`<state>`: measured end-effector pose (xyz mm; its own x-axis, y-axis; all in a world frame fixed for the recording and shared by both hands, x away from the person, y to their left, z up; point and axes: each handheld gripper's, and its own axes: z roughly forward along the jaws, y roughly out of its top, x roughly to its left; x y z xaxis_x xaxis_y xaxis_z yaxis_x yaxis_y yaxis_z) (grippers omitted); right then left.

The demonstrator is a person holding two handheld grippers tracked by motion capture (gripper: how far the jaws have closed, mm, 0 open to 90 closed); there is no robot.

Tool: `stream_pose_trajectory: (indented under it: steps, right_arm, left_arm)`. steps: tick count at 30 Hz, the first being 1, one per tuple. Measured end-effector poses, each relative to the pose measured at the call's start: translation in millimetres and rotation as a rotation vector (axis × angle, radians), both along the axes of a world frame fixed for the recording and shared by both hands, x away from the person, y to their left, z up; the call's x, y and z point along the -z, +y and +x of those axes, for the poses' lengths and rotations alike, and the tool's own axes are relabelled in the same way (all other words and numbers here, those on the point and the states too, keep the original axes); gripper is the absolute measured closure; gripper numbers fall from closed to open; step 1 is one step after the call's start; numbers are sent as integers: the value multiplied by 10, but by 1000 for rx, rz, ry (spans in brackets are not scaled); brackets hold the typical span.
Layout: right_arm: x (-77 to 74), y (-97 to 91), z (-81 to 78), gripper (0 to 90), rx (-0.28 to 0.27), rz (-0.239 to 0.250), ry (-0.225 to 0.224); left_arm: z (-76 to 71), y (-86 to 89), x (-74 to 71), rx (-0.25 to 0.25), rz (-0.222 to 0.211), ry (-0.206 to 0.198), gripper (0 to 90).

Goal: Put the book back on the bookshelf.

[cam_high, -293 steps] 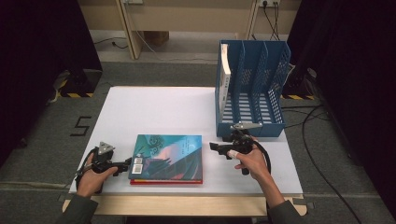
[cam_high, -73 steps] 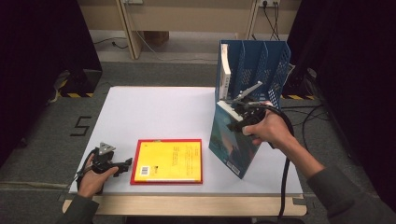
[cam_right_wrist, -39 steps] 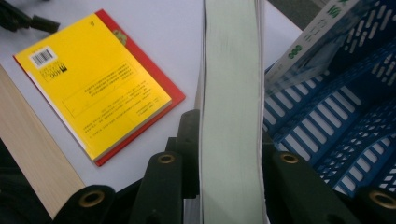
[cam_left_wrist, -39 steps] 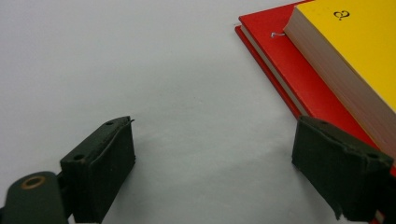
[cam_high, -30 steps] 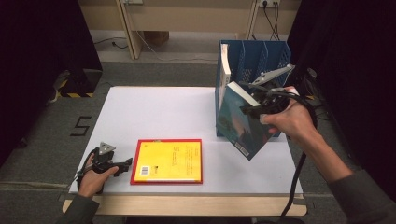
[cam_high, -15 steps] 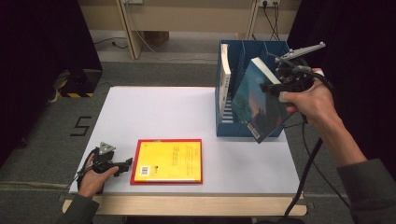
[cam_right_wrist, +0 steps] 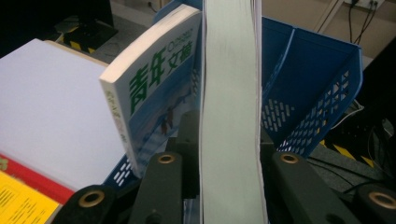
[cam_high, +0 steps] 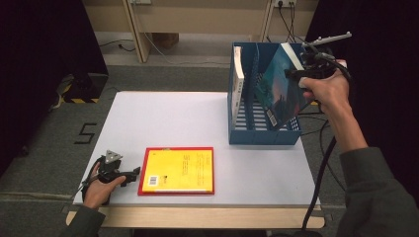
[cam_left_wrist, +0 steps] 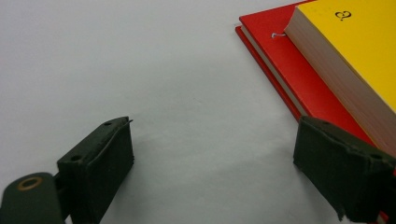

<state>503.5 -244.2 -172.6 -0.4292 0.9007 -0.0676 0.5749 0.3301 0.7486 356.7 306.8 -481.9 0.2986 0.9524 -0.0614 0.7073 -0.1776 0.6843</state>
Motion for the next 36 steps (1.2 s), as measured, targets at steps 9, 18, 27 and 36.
stream_pose_trajectory:
  steps: [9,18,27,36]
  right_arm:
    - [20,-50,61,741,1,14,-6]
    - [-115,-139,-93,741,3,8,-16]
    - [5,-84,133,740,37,36,-14]
    - [201,17,401,740,82,70,-22]
  left_arm:
    - [2,0,4,-1,-3,-3,109]
    - [7,-12,3,-6,0,-1,104]
    - [11,-9,4,-1,-1,0,99]
    - [10,-8,5,0,-1,-1,99]
